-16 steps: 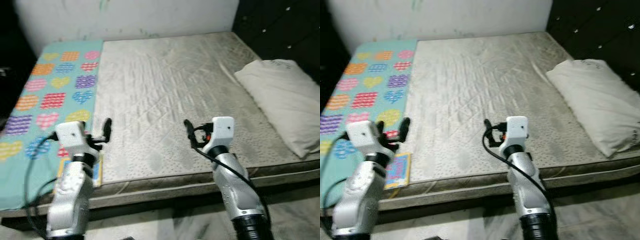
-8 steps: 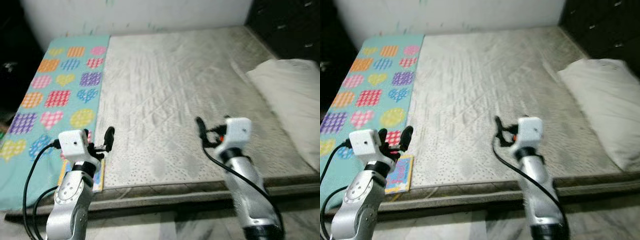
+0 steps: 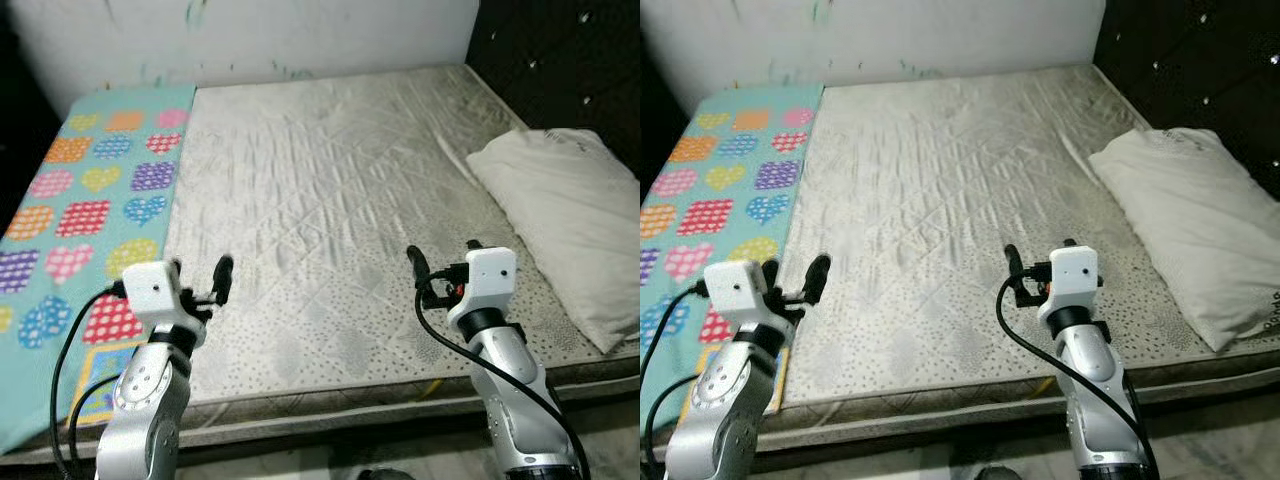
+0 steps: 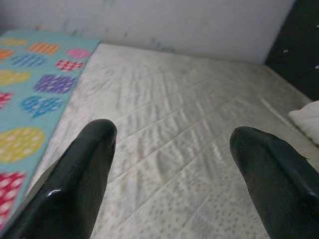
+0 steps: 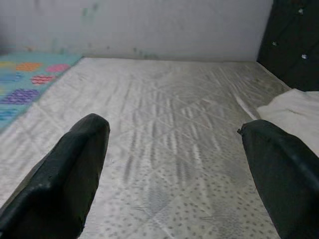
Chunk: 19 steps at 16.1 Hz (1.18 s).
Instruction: Clean up the room
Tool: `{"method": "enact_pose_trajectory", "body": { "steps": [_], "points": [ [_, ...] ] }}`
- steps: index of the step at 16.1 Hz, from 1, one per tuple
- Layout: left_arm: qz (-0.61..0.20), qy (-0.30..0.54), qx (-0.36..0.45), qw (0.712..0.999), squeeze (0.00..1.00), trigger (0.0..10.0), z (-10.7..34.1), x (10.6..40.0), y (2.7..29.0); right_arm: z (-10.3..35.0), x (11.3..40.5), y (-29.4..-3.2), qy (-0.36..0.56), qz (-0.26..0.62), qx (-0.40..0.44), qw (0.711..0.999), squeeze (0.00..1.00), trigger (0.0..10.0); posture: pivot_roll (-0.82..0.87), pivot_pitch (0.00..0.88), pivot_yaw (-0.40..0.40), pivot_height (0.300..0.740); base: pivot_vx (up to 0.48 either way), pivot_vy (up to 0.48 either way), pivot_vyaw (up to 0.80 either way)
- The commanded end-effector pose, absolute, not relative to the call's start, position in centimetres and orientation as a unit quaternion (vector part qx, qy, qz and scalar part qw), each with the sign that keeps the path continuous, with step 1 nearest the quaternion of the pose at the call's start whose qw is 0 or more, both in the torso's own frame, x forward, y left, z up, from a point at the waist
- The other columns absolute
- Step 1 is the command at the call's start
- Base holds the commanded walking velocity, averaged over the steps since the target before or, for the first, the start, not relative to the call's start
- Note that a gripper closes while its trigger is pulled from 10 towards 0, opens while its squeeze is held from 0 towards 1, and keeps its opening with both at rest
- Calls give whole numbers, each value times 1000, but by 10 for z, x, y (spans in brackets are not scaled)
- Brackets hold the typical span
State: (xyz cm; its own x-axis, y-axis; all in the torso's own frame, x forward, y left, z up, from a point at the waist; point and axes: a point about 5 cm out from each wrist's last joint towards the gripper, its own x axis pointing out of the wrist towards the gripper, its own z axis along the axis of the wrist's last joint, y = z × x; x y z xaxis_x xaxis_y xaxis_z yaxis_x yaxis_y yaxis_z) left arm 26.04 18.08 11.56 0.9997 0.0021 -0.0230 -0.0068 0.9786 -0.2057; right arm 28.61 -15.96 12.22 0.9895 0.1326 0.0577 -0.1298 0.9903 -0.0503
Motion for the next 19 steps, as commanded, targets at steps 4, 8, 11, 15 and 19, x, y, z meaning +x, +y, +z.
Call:
{"method": "enact_pose_trajectory", "body": {
  "steps": [4,8,11,15,19],
  "points": [
    [22,20,-81,996,0,10000,113,249,193,124,273,-166,-27,73,14,997,0,10000,-143,94,56,740,0,0,0],
    [52,63,-59,995,0,10000,92,228,213,110,262,-187,8,34,-80,996,0,10000,-146,88,49,740,0,0,0],
    [45,79,-46,995,0,10000,91,222,215,110,257,-203,12,45,-90,995,0,10000,-152,81,42,740,0,0,0],
    [-66,84,2,994,0,10000,98,208,203,108,260,-215,23,40,-114,992,0,10000,-140,85,20,740,0,0,0],
    [-92,83,50,991,0,10000,108,214,204,117,266,-224,11,13,-96,995,0,10000,-130,93,18,740,0,0,0]
  ]
}}
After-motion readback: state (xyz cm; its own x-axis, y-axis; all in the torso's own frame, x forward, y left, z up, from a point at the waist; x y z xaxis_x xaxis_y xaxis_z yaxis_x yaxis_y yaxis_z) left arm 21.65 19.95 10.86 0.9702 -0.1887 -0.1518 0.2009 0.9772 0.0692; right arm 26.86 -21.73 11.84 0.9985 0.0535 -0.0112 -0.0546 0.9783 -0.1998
